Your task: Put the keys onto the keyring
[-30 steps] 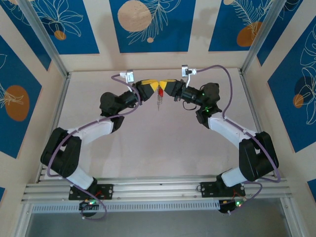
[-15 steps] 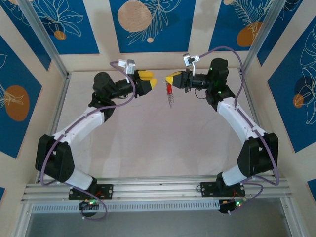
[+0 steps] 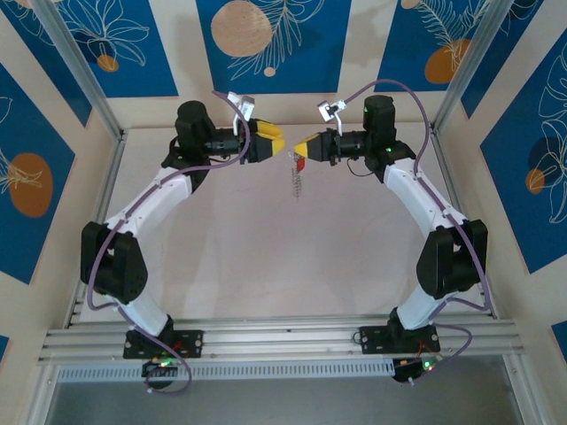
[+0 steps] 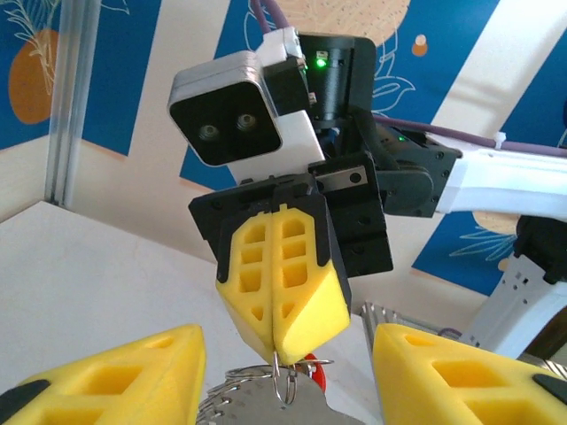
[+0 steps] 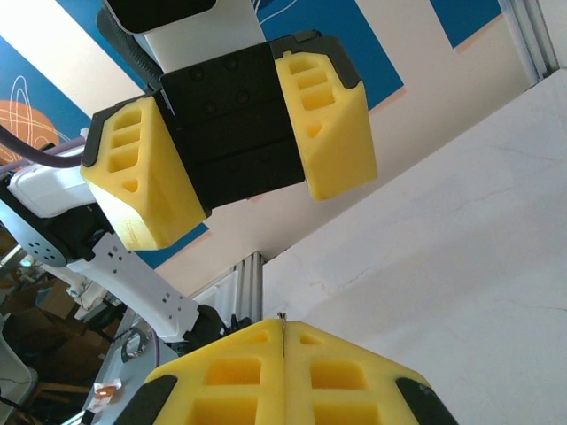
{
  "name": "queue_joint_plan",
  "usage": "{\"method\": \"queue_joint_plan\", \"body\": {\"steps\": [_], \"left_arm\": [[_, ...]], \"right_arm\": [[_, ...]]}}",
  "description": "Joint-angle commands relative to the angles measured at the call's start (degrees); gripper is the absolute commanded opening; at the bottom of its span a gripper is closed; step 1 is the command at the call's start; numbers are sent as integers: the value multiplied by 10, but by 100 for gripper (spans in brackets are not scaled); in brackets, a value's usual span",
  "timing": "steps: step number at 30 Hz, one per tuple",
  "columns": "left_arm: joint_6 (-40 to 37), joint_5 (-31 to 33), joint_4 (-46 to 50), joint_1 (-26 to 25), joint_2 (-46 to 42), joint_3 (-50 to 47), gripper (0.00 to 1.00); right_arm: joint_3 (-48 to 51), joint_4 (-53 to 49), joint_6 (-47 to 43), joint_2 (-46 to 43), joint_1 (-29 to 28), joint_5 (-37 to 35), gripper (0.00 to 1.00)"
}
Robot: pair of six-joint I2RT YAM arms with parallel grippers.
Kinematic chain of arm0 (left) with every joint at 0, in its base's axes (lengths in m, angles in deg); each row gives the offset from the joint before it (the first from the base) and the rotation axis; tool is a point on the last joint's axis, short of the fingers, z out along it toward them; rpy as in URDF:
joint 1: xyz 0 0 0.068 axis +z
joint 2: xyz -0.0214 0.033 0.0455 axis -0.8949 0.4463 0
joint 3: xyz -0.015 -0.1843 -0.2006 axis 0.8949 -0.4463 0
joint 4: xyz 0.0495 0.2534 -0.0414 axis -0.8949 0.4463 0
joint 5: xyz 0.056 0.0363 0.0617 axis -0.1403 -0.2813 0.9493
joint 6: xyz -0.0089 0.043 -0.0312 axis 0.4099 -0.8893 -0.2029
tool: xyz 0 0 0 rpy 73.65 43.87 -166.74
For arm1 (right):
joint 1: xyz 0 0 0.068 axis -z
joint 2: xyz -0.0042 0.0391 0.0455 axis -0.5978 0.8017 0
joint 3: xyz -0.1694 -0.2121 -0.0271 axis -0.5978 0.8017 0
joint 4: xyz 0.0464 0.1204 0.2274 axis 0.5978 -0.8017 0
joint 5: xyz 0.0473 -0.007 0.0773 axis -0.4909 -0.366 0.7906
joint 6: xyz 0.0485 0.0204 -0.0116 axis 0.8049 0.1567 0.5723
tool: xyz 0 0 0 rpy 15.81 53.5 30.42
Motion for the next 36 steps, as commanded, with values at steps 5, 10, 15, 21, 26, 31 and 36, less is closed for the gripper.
{"method": "queue_joint_plan", "body": {"steps": [5, 10, 15, 21, 26, 31, 36], "left_arm": [[-22, -45, 38, 3, 17, 26, 49], [-24, -48, 40, -2, 23, 26, 47], [-25, -49, 41, -9, 31, 28, 43], [-26, -53, 41, -16, 41, 34, 37], [-26, -57, 44, -21, 48, 43, 33], [-26, -59, 42, -25, 54, 48, 30], [-26, -58, 40, -28, 56, 51, 24]], "right_arm": [[-22, 3, 1, 1, 2, 23, 0], [-20, 11, 4, 0, -2, 21, 0], [-16, 20, 10, 1, -3, 18, 0], [-11, 26, 11, 2, -6, 20, 0], [-10, 31, 14, 3, -6, 19, 0], [-10, 35, 16, 6, -7, 20, 0], [-8, 36, 16, 7, -8, 18, 0]]}}
